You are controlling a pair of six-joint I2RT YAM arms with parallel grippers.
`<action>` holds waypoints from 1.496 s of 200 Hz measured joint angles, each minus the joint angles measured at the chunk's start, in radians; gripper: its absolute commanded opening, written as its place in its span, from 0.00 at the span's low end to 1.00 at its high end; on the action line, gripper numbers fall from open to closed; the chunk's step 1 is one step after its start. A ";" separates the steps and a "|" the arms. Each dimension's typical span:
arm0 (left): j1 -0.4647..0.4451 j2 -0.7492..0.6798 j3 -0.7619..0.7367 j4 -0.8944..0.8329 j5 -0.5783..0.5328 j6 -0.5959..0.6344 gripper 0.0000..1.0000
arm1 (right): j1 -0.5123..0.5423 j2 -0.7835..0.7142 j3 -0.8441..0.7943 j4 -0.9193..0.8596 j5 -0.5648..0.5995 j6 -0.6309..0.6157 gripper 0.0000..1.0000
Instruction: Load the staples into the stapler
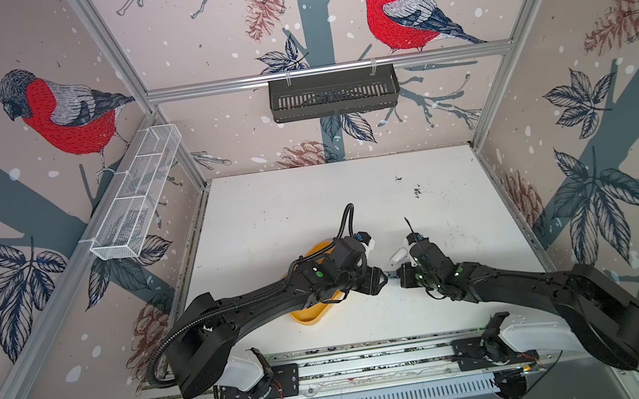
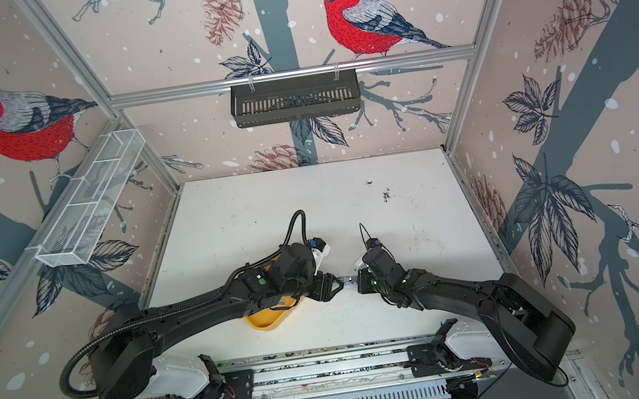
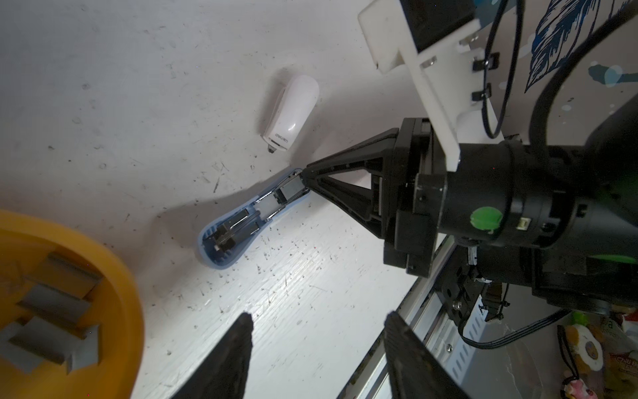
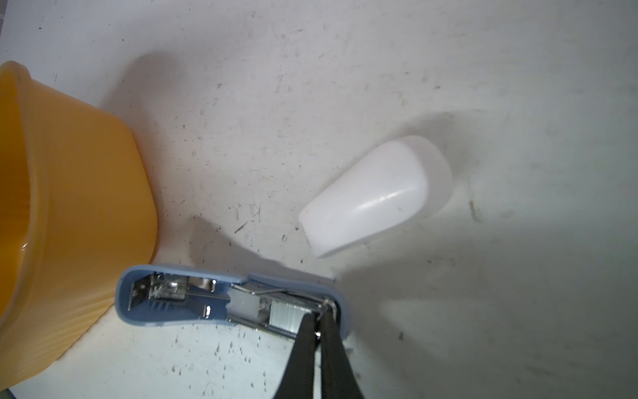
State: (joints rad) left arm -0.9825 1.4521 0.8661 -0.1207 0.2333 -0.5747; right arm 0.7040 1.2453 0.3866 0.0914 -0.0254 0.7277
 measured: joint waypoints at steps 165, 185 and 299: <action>-0.023 0.117 -0.061 0.222 0.026 -0.192 0.67 | -0.045 -0.178 -0.067 -0.145 0.060 -0.050 0.05; -0.023 0.140 -0.059 0.225 0.026 -0.225 0.66 | -0.046 -0.183 -0.067 -0.152 0.060 -0.049 0.04; -0.023 0.296 0.059 0.264 0.008 -0.259 0.58 | -0.032 -0.176 -0.058 -0.166 0.092 -0.051 0.03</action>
State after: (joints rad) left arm -1.0050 1.7485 0.9249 0.1429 0.2413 -0.8337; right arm 0.6720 1.0695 0.3286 -0.0750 0.0666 0.6762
